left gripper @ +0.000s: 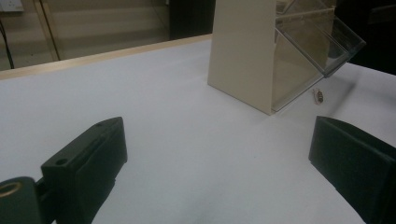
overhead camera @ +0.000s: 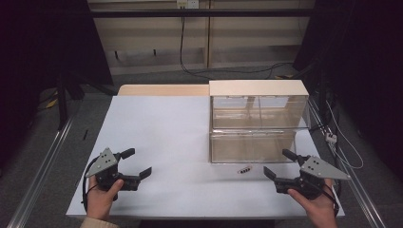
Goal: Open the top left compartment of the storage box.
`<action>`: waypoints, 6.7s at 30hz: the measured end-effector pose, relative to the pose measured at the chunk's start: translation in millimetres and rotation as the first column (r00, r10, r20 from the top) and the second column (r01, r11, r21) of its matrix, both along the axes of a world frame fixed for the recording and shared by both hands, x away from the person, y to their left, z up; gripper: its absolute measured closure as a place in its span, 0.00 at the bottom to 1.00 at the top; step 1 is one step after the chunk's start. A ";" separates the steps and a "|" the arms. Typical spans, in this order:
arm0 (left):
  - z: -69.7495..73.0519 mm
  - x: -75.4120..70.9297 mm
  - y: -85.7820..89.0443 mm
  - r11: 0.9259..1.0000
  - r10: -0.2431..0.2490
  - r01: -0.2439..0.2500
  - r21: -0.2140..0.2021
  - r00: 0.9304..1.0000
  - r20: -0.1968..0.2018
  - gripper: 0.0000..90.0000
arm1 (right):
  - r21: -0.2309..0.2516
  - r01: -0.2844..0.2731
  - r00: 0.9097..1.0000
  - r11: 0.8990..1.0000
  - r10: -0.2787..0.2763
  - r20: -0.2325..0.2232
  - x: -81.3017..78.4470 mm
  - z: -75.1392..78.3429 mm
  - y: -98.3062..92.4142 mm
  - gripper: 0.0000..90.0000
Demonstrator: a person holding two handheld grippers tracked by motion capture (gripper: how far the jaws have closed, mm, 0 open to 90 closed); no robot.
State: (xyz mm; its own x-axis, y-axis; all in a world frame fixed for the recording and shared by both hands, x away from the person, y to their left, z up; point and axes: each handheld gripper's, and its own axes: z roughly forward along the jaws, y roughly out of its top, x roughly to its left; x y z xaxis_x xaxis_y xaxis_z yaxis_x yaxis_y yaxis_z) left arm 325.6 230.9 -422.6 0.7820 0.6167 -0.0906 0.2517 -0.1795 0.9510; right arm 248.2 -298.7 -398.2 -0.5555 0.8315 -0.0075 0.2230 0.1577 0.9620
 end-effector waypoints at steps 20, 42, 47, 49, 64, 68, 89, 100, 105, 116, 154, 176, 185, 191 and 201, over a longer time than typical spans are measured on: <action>-2.2 0.4 -3.6 1.000 -0.010 0.010 0.016 1.000 -0.008 0.05 | 0.067 -0.080 0.990 0.995 0.087 -0.110 27.6 34.6 -30.8 0.97; -4.8 1.0 -6.3 0.999 -0.024 0.024 0.030 1.000 -0.020 0.05 | 0.046 -0.096 0.988 0.994 0.101 -0.121 49.6 63.0 -31.4 1.00; -5.0 0.9 -6.6 0.999 -0.025 0.026 0.032 0.999 -0.021 0.05 | 0.044 -0.091 0.989 0.995 0.096 -0.116 51.3 64.3 -32.5 1.00; -5.0 1.0 -6.5 0.999 -0.026 0.026 0.034 0.999 -0.023 0.05 | 0.046 -0.086 0.989 0.995 0.091 -0.117 52.0 64.6 -32.6 1.00; -6.2 1.1 -8.8 0.999 -0.035 0.036 0.041 0.999 -0.031 0.05 | 0.037 -0.113 0.988 0.993 0.116 -0.100 53.3 69.2 -28.3 1.00; -6.3 1.2 -9.2 0.998 -0.037 0.038 0.041 0.999 -0.032 0.05 | 0.039 -0.122 0.988 0.992 0.125 -0.095 53.6 68.8 -27.3 1.00; -5.3 2.5 -13.5 0.997 -0.060 0.063 0.046 0.997 -0.048 0.05 | 0.027 -0.151 0.987 0.988 0.152 -0.047 51.3 95.9 -16.5 1.00; -3.1 2.8 -20.7 0.994 -0.090 0.093 0.053 0.994 -0.060 0.05 | 0.027 -0.150 0.988 0.988 0.151 -0.036 53.6 112.4 -19.2 1.00; -3.7 2.9 -24.4 0.994 -0.092 0.096 0.048 0.992 -0.082 0.05 | 0.035 -0.146 0.989 0.989 0.147 -0.027 55.6 119.4 -20.9 1.00; 0.5 4.7 -35.6 0.989 -0.131 0.137 0.048 0.985 -0.110 0.06 | 0.041 -0.137 0.990 0.990 0.137 -0.018 59.9 133.0 -23.3 1.00; 97.2 37.8 -110.2 0.945 -0.304 0.319 0.069 0.938 -0.166 0.09 | 0.050 -0.088 0.996 0.995 0.089 -0.015 83.9 152.4 -23.2 1.00; 161.7 63.4 -160.2 0.911 -0.389 0.401 0.095 0.913 -0.122 0.81 | 0.050 -0.091 0.996 0.995 0.092 -0.018 88.5 151.7 -22.7 1.00; 175.6 78.4 -178.1 0.917 -0.374 0.385 0.100 0.920 -0.117 1.00 | 0.050 -0.092 0.995 0.994 0.094 -0.021 90.3 150.2 -21.4 1.00; 179.9 85.4 -186.4 0.926 -0.360 0.370 0.080 0.925 -0.120 1.00 | 0.048 -0.094 0.995 0.994 0.095 -0.024 90.9 149.3 -20.7 1.00; 191.3 89.2 -198.0 0.929 -0.352 0.361 0.083 0.929 -0.111 1.00 | 0.052 -0.096 0.995 0.994 0.097 -0.028 90.3 145.6 -21.9 1.00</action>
State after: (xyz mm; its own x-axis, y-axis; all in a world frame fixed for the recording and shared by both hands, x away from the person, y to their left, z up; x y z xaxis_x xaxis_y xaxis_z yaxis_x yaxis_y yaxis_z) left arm 414.8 32.8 -231.3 0.9430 0.3082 -0.1255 0.2395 -0.3669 0.8989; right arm 338.5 -320.6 -252.6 -0.6323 0.7730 0.0515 0.2384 0.1309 0.9623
